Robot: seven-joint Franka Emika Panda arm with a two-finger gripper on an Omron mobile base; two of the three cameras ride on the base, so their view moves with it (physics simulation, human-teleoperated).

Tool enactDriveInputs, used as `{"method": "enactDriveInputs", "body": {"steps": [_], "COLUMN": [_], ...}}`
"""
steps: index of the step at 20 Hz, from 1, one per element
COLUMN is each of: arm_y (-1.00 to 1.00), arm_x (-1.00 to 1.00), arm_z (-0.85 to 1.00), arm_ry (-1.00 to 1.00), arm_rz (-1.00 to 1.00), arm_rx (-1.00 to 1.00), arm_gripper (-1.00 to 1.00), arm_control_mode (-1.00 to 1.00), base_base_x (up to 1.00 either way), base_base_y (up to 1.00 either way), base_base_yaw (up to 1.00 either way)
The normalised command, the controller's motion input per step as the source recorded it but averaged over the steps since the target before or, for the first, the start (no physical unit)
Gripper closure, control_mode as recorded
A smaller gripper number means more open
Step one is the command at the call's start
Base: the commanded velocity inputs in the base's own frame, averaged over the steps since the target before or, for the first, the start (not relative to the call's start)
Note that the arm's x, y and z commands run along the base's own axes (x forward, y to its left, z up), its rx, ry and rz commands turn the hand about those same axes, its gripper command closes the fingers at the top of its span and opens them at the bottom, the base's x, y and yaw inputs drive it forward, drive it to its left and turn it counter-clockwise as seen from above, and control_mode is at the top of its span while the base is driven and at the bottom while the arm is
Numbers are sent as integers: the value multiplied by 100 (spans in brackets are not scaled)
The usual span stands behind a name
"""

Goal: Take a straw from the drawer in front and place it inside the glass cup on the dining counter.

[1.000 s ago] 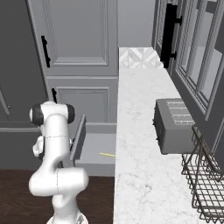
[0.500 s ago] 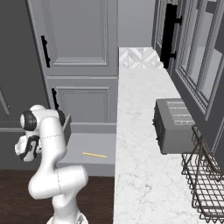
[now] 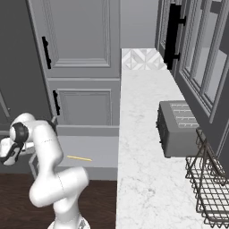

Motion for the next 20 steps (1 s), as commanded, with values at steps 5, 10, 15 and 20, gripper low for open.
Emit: {"method": "enactDriveInputs", "body": {"steps": [5, 10, 15, 20], "arm_y": [3, -7, -62, -99], "arm_x": [-60, -53, -81, -84], "arm_z": [88, 97, 83, 86], "arm_ry": [0, -33, -65, -46], "arm_rz": [12, 6, 0, 0], "arm_rx": [31, 40, 43, 54], "arm_gripper": [-100, -100, -100, -100], "arm_control_mode": [-100, -100, -100, -100], "base_base_x": [0, 0, 0, 0], "base_base_y": [0, 0, 0, 0], "base_base_yaw": [0, 0, 0, 0]}}
